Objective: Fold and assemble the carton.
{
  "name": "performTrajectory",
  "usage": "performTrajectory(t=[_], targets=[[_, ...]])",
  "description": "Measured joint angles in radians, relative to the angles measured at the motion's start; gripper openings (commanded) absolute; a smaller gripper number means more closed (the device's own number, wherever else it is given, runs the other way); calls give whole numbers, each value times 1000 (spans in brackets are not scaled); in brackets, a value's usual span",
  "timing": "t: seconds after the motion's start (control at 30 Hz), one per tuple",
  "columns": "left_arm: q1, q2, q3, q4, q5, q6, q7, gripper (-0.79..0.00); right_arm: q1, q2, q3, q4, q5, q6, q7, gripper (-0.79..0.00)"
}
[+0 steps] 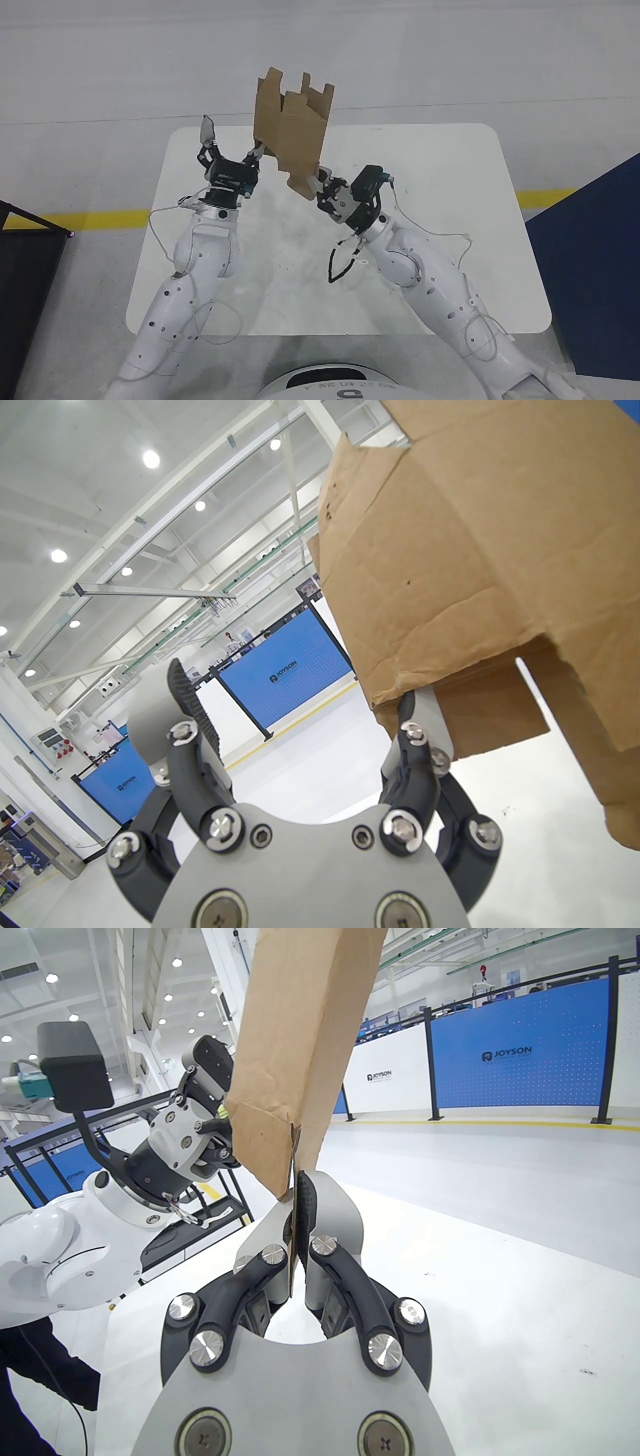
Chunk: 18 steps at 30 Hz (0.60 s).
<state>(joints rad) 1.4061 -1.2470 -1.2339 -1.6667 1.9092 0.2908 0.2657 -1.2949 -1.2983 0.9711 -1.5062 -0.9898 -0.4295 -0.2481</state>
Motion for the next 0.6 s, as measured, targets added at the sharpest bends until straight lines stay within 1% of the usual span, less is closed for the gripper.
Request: performTrajectory(t=[0.2, 0.37, 0.4, 0.47, 0.53, 0.6], targets=[[-7, -7, 14, 28, 18, 1, -24, 0, -15, 1, 8, -14, -6, -9, 10, -785], [4, -10, 13, 19, 9, -5, -15, 0, -27, 3, 22, -18, -5, -7, 9, -785], [11, -9, 8, 12, -3, -18, -9, 0, -30, 3, 28, -18, -4, -6, 5, -785], [38, -5, -12, -13, -57, -76, 5, 0, -38, 6, 43, -21, -3, -4, -5, -785], [74, 2, -47, -40, -84, -126, 26, 0, -46, 8, 59, -22, -3, -3, -11, -785], [111, 8, -73, -59, -74, -144, 48, 0, -52, 10, 74, -18, 3, -4, -14, -785]])
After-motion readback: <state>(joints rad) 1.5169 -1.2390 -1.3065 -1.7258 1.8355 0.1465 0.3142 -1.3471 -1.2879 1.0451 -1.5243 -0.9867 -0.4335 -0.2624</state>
